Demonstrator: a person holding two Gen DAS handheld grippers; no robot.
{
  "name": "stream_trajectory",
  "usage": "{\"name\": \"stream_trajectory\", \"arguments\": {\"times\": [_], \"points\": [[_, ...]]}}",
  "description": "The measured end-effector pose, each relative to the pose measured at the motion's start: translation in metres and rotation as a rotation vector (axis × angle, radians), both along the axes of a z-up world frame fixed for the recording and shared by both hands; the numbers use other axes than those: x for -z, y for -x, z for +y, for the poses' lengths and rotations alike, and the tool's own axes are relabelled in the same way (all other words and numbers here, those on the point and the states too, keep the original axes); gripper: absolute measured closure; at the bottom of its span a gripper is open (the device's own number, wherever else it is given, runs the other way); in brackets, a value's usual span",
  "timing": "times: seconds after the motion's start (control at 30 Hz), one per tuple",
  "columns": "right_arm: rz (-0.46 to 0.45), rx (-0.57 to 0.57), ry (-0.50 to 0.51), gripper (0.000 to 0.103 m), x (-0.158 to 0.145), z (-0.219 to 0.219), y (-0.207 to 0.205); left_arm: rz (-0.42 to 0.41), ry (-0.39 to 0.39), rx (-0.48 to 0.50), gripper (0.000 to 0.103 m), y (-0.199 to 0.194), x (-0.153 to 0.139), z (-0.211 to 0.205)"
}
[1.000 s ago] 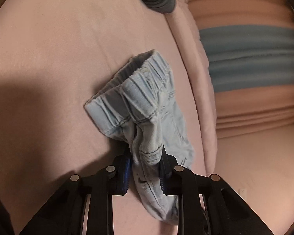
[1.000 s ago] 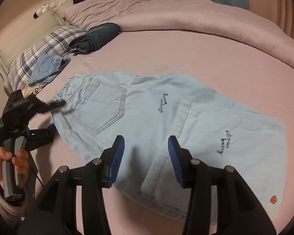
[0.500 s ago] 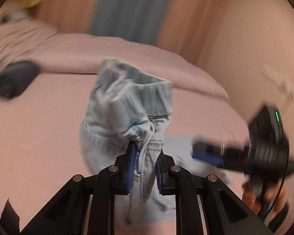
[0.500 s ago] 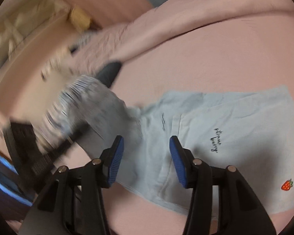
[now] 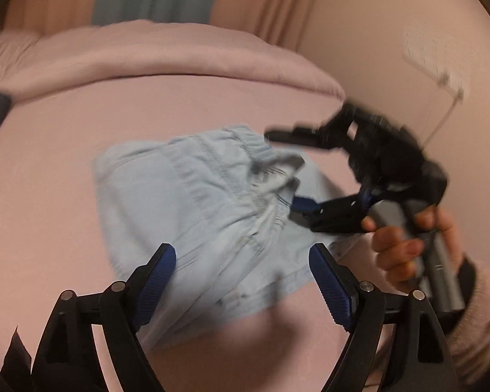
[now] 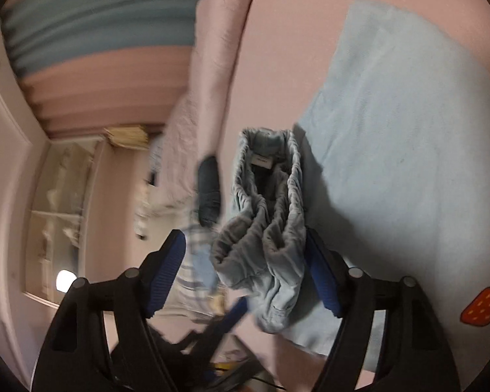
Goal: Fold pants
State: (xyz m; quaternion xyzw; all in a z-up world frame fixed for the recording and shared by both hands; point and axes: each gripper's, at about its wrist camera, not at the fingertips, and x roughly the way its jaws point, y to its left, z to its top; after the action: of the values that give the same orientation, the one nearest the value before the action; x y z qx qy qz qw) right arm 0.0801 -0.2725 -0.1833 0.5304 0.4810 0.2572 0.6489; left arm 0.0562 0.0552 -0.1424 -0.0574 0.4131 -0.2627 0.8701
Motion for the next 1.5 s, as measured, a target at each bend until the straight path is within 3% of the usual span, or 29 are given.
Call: {"name": "stream_trajectory", "arguments": {"times": [0.2, 0.23, 0.27, 0.33, 0.4, 0.5, 0.63, 0.7, 0.77, 0.83, 0.87, 0.93, 1.0, 1.1, 1.2, 1.27, 1.3, 1.33, 1.43, 1.5], "points": [[0.078, -0.134, 0.258, 0.033, -0.011, 0.032, -0.019, 0.154, 0.152, -0.223, 0.018, -0.024, 0.024, 0.069], [0.085, -0.155, 0.324, 0.049, -0.014, 0.038, -0.022, 0.186, 0.167, -0.244, 0.018, -0.027, 0.029, 0.076], [0.076, -0.172, 0.396, 0.059, -0.018, 0.038, -0.028, 0.213, 0.177, -0.262, 0.018, -0.031, 0.032, 0.079], [0.010, -0.196, 0.509, 0.071, -0.033, 0.046, -0.029, 0.246, 0.208, -0.281, 0.018, -0.031, 0.039, 0.086], [-0.072, -0.214, 0.555, 0.074, -0.052, 0.049, -0.030, 0.250, 0.229, -0.272, 0.018, -0.032, 0.037, 0.086], [-0.196, -0.226, 0.590, 0.075, -0.090, 0.048, -0.027, 0.225, 0.237, -0.238, 0.018, -0.034, 0.027, 0.076], [-0.281, -0.160, 0.557, 0.074, -0.125, 0.022, -0.025, 0.200, 0.238, -0.168, 0.018, -0.041, 0.011, 0.053], [-0.293, -0.120, 0.557, 0.074, -0.126, 0.006, -0.022, 0.193, 0.215, -0.140, 0.018, -0.044, 0.009, 0.040], [-0.263, -0.089, 0.549, 0.074, -0.115, -0.016, -0.012, 0.199, 0.179, -0.113, 0.018, -0.048, 0.014, 0.023], [-0.167, -0.063, 0.533, 0.074, -0.088, -0.034, -0.005, 0.222, 0.165, -0.092, 0.018, -0.052, 0.019, 0.012], [-0.103, -0.040, 0.562, 0.074, -0.069, -0.049, 0.002, 0.231, 0.152, -0.082, 0.018, -0.053, 0.023, 0.006], [-0.067, -0.026, 0.604, 0.074, -0.045, -0.060, 0.006, 0.242, 0.125, -0.074, 0.018, -0.056, 0.025, -0.001], [-0.002, -0.015, 0.522, 0.074, -0.012, -0.075, 0.008, 0.255, 0.112, -0.072, 0.018, -0.058, 0.027, -0.005], [-0.004, -0.014, 0.453, 0.073, -0.004, -0.083, 0.007, 0.261, 0.111, -0.083, 0.018, -0.060, 0.028, -0.003], [-0.011, -0.068, 0.502, 0.068, -0.010, -0.074, 0.003, 0.239, 0.110, -0.083, 0.018, -0.063, 0.019, -0.006], [-0.006, -0.074, 0.539, 0.059, -0.022, -0.075, 0.004, 0.215, 0.101, -0.075, 0.018, -0.058, 0.012, -0.003], [-0.031, -0.059, 0.575, 0.050, -0.035, -0.081, 0.009, 0.197, 0.091, -0.063, 0.018, -0.058, 0.008, -0.006], [-0.059, -0.036, 0.614, 0.049, -0.048, -0.087, 0.016, 0.183, 0.082, -0.052, 0.018, -0.058, 0.005, -0.009], [-0.188, 0.066, 0.823, 0.049, -0.088, -0.104, 0.031, 0.157, 0.061, -0.016, 0.018, -0.063, 0.001, -0.026], [-0.276, 0.056, 0.854, 0.057, -0.105, -0.096, 0.030, 0.170, 0.067, 0.018, 0.018, -0.069, 0.006, -0.043]]}}
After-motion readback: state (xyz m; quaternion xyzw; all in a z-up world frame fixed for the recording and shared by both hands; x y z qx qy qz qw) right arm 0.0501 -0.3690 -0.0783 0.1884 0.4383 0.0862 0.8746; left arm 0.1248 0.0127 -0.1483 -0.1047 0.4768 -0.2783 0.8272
